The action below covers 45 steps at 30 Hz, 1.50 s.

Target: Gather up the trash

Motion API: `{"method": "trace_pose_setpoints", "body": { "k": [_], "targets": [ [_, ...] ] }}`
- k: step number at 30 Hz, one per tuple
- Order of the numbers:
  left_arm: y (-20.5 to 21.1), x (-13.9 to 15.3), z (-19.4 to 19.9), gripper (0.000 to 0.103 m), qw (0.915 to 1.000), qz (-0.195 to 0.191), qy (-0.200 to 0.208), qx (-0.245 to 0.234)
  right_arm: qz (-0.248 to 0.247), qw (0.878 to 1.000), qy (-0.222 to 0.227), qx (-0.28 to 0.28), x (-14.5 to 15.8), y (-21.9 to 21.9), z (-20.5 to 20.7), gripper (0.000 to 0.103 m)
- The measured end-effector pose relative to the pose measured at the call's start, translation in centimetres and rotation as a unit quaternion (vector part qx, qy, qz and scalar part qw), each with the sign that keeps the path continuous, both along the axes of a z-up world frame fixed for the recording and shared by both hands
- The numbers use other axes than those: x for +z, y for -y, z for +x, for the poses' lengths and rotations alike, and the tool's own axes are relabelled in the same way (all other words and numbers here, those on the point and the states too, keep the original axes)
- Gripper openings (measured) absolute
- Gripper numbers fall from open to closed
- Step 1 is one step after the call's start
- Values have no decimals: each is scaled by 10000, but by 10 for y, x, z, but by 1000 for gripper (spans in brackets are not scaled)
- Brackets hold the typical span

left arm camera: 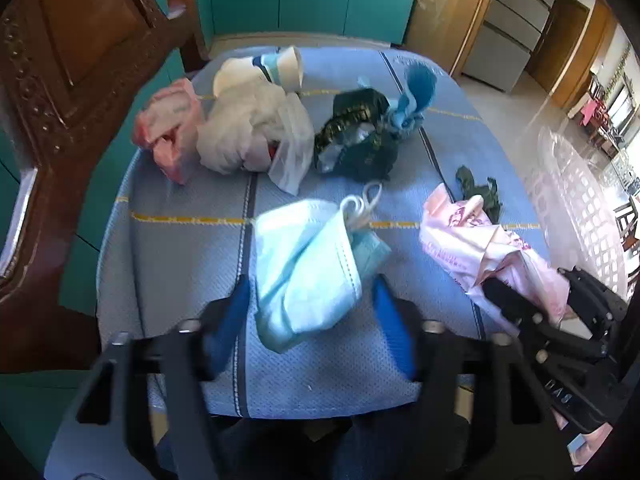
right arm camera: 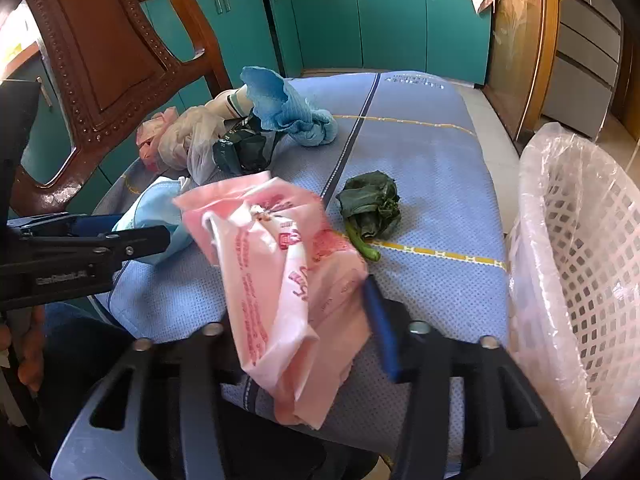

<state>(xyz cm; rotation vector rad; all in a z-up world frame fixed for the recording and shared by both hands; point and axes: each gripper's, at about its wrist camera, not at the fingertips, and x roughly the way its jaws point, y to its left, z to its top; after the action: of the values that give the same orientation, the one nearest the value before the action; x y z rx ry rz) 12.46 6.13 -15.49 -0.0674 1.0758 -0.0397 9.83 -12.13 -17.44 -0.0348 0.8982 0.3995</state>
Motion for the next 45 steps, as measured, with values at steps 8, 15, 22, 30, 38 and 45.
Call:
{"method": "trace_pose_setpoints", "body": {
  "k": [8,15,22,30,38,45],
  "targets": [
    [2,7,-8,27,9994,-11,344,-16,-280,9986,425,-108,19,1,-11,39],
    [1,37,-22,25,9953,-87,958,97,-460,9943,907,-333,49,13,-22,39],
    [11,87,-39,25,9839,91,1787,5,-372,9872,1332,-797,85,54,-28,39],
    [38,105,-46,25,9797,-2,1984,-301,-407,9753,1606,-1458,104,110,-38,39],
    [89,109,-39,25,9746,-43,2050,-902,-407,9664,1546,-2012,99,161,-49,39],
    [161,97,-25,25,9656,-307,1848,-1805,-385,9585,1408,-2447,91,203,-60,39]
  ]
}}
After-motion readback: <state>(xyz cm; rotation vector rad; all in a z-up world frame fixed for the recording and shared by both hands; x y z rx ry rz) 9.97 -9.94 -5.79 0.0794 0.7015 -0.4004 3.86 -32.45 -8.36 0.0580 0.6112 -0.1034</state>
